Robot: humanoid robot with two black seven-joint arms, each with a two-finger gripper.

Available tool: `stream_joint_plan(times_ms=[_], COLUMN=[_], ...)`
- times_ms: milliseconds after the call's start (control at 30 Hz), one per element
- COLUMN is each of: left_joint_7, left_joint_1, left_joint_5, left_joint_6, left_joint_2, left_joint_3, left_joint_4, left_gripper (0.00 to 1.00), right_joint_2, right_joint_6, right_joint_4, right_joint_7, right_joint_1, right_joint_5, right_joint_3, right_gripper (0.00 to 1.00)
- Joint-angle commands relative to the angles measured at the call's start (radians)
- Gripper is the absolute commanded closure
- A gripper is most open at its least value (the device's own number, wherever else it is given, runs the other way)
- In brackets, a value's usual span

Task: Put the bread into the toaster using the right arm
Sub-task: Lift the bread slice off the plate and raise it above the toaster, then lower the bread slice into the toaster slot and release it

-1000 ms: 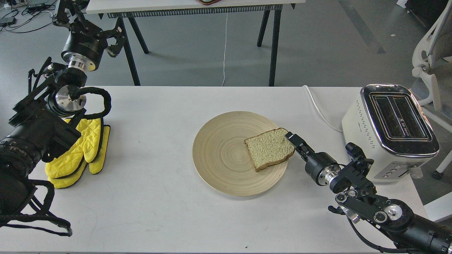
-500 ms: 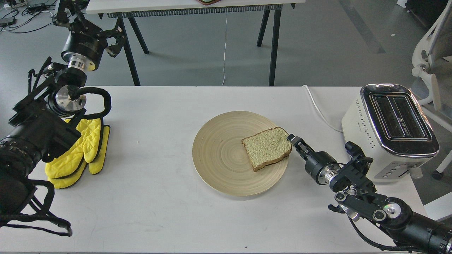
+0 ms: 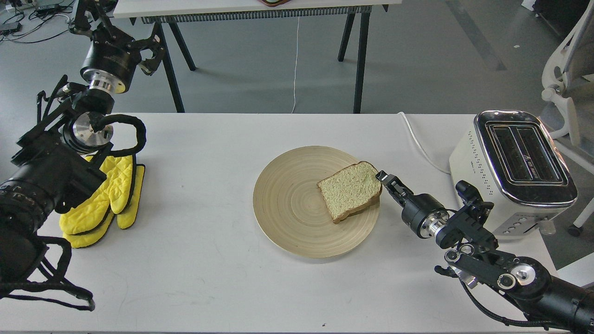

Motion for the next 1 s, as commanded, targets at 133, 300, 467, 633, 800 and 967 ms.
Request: stream_joint_plan(times_ms=[133, 300, 467, 633, 800, 967], left_joint_7=[0.000, 0.000, 0.000, 0.000, 0.000, 0.000], left_joint_1=[0.000, 0.000, 0.000, 0.000, 0.000, 0.000], left_joint_5=[0.000, 0.002, 0.000, 0.000, 0.002, 0.002], left_joint_6=[0.000, 0.000, 0.000, 0.000, 0.000, 0.000], left_joint_2=[-0.002, -0.002, -0.002, -0.002, -0.002, -0.002], left_joint_3=[0.000, 0.000, 0.000, 0.000, 0.000, 0.000], left_joint_4=[0.000, 0.000, 0.000, -0.002, 0.000, 0.000], left_gripper=[0.00, 0.00, 0.00, 0.00, 0.00, 0.00], right_joint_2=[-0.196, -0.397, -0.580, -0.770, -0.934, -1.002], right_joint_6=[-0.006, -0.009, -0.015, -0.014, -0.012, -0.012], right_joint_4=[0.183, 0.323, 0.418, 0.483, 0.490, 0.480], right_joint_7=[0.000, 0.000, 0.000, -0.024, -0.066, -0.064], right_joint_1=[0.025, 0.056, 0.088, 0.096, 0.110, 0.107], right_joint_5=[-0.001, -0.001, -0.001, -0.001, -0.001, -0.007], right_joint_3=[0.006, 0.020, 0.034, 0.055, 0.054, 0.041], right_gripper=[1.00, 1.00, 1.00, 1.00, 1.00, 1.00])
